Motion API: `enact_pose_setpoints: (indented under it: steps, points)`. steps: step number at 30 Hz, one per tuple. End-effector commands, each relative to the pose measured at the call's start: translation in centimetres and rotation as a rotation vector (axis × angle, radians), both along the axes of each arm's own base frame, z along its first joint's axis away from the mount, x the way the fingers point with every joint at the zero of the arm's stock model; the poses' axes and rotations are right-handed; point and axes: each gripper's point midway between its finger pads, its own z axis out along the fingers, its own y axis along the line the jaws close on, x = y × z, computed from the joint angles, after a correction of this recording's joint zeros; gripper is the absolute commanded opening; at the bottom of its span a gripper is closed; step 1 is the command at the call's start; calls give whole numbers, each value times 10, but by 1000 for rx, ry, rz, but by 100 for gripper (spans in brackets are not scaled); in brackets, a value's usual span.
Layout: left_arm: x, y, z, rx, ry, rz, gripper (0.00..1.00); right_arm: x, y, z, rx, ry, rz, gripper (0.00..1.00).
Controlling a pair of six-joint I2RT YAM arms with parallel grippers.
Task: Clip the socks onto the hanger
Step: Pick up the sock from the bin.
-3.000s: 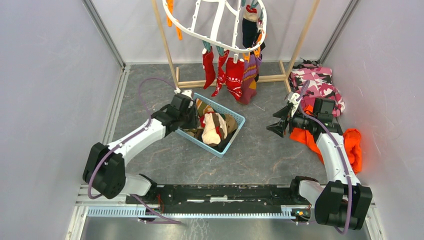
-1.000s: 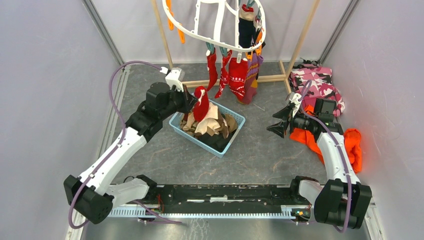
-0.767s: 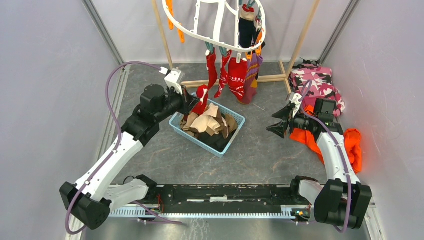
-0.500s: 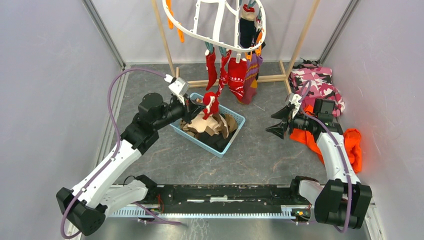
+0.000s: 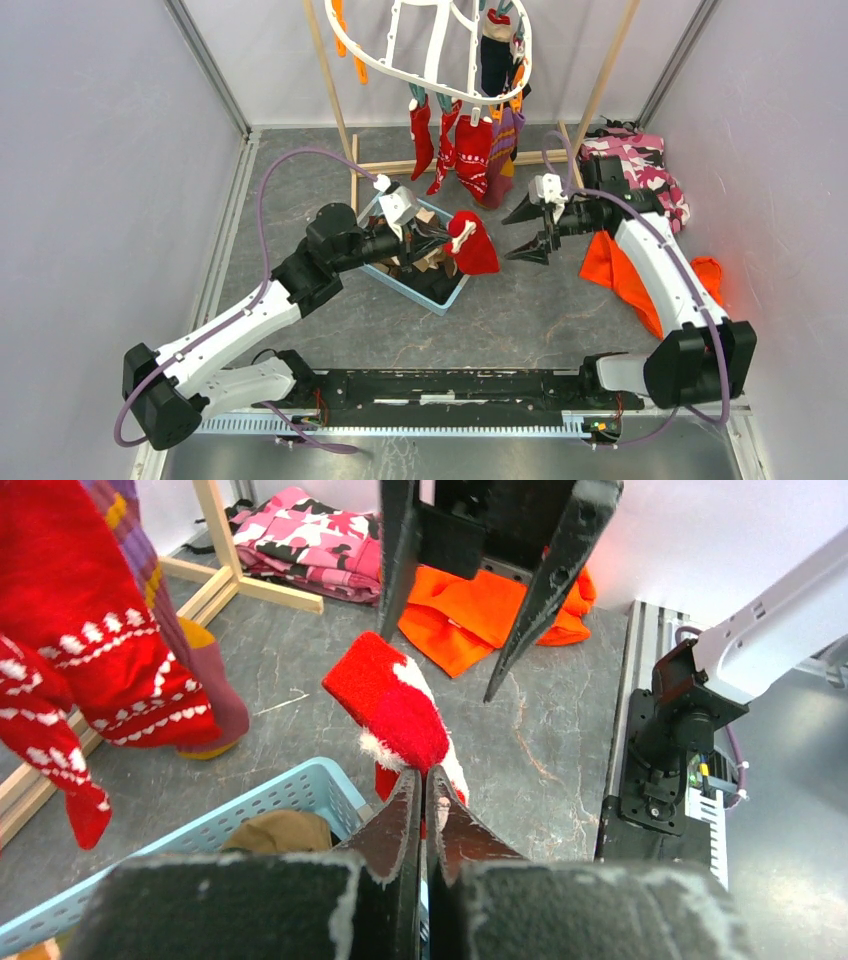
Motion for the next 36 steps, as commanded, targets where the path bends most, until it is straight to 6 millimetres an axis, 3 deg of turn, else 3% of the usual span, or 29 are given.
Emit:
enact_pose_setpoints:
  steps: [1,6,12,36]
  points:
    - [-3,-12,18,-22,-186,-52,2,-15,13,27,7,-73,156,77]
    - [-5,-17,13,-6,-212,-62,2,-7,27,36,-9,-79,169,76]
    - [-5,-19,8,6,-219,-68,2,-4,39,26,-52,-61,127,76]
    - [-2,-25,10,-75,-186,-56,2,-15,42,1,-29,19,106,67]
